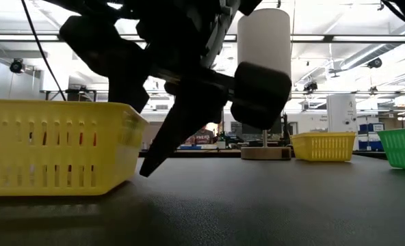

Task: Stack baskets by color
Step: Stack the bottom yellow bin on top of the top yellow bin

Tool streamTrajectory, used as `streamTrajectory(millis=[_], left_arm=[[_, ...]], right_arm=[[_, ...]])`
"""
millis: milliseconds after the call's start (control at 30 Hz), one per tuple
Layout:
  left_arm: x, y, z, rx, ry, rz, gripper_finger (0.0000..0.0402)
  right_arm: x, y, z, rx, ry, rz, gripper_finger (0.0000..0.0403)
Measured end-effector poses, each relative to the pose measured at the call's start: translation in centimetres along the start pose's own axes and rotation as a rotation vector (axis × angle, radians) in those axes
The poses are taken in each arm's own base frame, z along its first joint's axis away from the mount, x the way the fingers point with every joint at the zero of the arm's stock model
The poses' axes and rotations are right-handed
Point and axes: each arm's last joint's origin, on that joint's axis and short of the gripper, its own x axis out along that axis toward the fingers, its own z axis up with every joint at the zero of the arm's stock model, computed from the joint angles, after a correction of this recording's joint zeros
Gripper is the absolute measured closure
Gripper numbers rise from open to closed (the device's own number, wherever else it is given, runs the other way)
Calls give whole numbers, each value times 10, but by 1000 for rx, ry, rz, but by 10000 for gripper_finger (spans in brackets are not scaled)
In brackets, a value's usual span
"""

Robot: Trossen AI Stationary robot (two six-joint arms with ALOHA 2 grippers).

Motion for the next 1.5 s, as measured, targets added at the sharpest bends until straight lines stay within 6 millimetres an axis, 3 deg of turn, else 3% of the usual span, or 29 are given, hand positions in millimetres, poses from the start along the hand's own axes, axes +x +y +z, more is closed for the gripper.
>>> streamTrajectory(millis=[267,600,833,1167,1500], left_arm=[[0,0,0,0,0,0,293],[0,0,0,0,0,0,293],[-1,1,3,-1,-17,22,293],[-11,11,22,75,-101,209,293],[-17,15,36,175,-159,257,293]], right_arm=[[0,-1,-1,-14,-13,1,275],[-1,0,0,-40,-23,13,387],[-20,2,7,-4,-35,44,394],[-64,10,23,343,7,86,394],[-119,37,25,807,191,236,394]])
